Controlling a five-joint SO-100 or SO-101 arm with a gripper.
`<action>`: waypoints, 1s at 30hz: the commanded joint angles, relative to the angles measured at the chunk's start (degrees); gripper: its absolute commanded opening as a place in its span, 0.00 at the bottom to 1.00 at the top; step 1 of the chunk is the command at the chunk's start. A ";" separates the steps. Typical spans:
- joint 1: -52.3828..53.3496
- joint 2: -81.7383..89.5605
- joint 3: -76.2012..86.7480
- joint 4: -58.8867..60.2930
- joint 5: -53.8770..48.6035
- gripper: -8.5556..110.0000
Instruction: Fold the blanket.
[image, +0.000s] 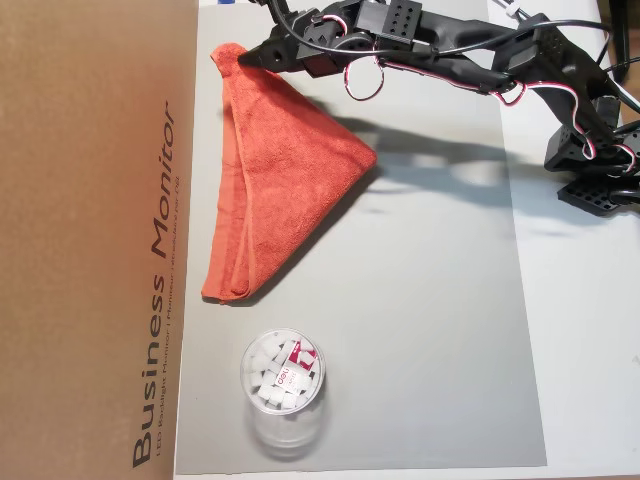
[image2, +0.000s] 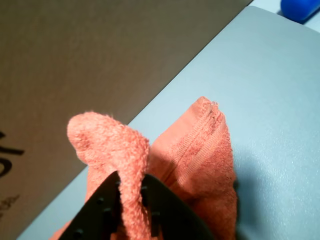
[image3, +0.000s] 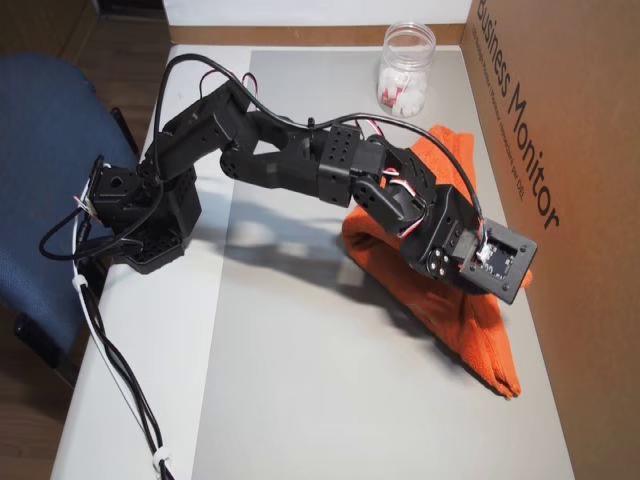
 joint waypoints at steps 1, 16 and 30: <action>1.67 0.79 -3.08 -2.90 3.25 0.07; 7.73 -5.45 -2.37 -3.25 11.16 0.07; 9.40 -9.67 -2.37 -3.25 11.25 0.07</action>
